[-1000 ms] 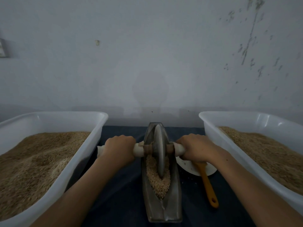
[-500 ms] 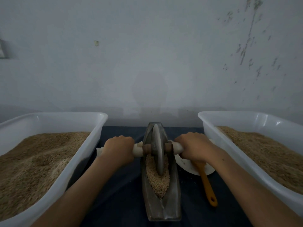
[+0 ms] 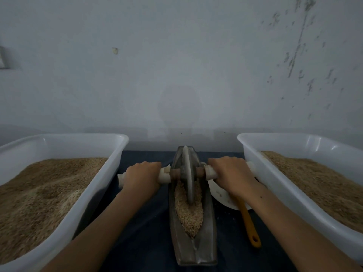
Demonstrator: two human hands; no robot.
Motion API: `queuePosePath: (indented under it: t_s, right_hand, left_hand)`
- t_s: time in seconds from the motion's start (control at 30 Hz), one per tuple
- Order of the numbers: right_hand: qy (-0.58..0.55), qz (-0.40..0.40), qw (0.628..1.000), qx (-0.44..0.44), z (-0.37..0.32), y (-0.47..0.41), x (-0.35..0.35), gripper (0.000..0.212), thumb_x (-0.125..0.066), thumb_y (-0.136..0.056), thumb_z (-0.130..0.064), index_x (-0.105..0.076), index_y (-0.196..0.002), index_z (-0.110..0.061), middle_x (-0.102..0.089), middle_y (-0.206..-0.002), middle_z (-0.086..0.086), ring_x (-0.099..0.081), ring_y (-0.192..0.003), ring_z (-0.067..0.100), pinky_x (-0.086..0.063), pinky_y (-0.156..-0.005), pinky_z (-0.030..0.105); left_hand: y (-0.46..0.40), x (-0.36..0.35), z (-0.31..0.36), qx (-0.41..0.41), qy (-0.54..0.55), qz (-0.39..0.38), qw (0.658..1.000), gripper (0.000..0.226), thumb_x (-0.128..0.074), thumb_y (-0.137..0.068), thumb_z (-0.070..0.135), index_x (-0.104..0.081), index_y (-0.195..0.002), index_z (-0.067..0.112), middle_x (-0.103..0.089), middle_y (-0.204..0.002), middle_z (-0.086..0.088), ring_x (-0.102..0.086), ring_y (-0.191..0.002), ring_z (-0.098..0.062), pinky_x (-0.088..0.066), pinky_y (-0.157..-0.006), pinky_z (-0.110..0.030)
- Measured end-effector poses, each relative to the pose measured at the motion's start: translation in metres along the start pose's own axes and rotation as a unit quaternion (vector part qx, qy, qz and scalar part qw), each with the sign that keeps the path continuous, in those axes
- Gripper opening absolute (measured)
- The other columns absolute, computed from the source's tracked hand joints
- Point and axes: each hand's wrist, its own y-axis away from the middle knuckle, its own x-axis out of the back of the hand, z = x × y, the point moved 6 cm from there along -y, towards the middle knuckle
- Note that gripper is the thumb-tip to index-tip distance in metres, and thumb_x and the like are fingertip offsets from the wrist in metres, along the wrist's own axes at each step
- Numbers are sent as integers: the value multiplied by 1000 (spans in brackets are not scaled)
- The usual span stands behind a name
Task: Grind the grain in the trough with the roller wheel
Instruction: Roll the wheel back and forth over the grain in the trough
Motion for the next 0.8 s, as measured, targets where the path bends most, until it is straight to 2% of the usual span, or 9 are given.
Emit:
queuePosePath:
  t_s: [0.13,0.23,0.3,0.4,0.47,0.53,0.57,0.7,0.8]
  right_hand:
    - [1,-39,999,2,1,1,0,8,-56,-87,-24,-49,-88,-28,-63,-91,-3,-61,-85,20,-37,-66,30]
    - [-16,-137,990,4,2,1,-3,8,-59,-84,-23,-55,-89,-28,-65,-94,-1,-60,-84,19,-38,-63,29]
    - [-33,-195,980,2,2,3,-4,14,-64,-82,-24,-61,-96,-26,-65,-94,-1,-60,-82,17,-41,-61,28]
    - [-44,-226,973,0,4,6,-4,27,-67,-80,-25,-64,-107,-25,-65,-95,-1,-60,-81,16,-43,-61,27]
    - [-47,-218,975,-2,4,6,-5,21,-65,-81,-23,-63,-102,-26,-65,-93,-1,-60,-82,16,-44,-61,27]
    - [-32,-176,984,1,2,4,-3,9,-61,-84,-22,-57,-89,-29,-62,-87,-3,-59,-79,17,-40,-60,28]
    - [-21,-143,990,2,1,3,-2,10,-58,-85,-21,-53,-84,-29,-60,-85,-3,-58,-78,18,-37,-59,28]
    - [3,-20,1000,-2,-1,1,1,13,-52,-89,-23,-42,-84,-28,-63,-90,-2,-60,-84,22,-35,-63,31]
    - [-4,-6,1000,-5,-1,1,1,13,-51,-90,-24,-41,-84,-28,-63,-91,-2,-61,-84,22,-39,-65,31]
  left_hand:
    - [0,0,0,-6,-11,-23,1000,11,-54,-90,28,-54,-99,23,-62,-100,2,-60,-91,-16,-43,-73,-27]
    - [0,0,1,-20,-40,-75,996,20,-58,-86,28,-56,-105,20,-62,-104,1,-60,-94,-18,-45,-76,-28]
    - [0,-1,2,-25,-48,-106,993,25,-61,-84,28,-57,-107,19,-62,-103,0,-60,-93,-17,-44,-74,-27]
    - [-1,-1,2,-27,-48,-124,991,29,-64,-82,29,-57,-108,19,-62,-101,1,-60,-91,-16,-45,-75,-27]
    - [-2,-1,1,-22,-47,-117,992,28,-63,-83,29,-57,-108,19,-62,-101,1,-60,-92,-17,-45,-75,-27]
    - [-2,-2,1,-14,-40,-99,994,24,-61,-84,29,-57,-106,20,-62,-101,1,-60,-93,-17,-45,-75,-28]
    - [-2,-1,0,-9,-36,-85,996,21,-60,-85,29,-57,-104,21,-62,-101,1,-60,-93,-18,-44,-74,-28]
    - [-2,1,0,8,-17,-10,1000,13,-55,-89,29,-53,-100,22,-62,-99,2,-60,-90,-18,-39,-70,-28]
    - [-3,1,0,5,-18,15,1000,13,-54,-90,29,-52,-101,22,-62,-99,1,-60,-91,-18,-38,-70,-28]
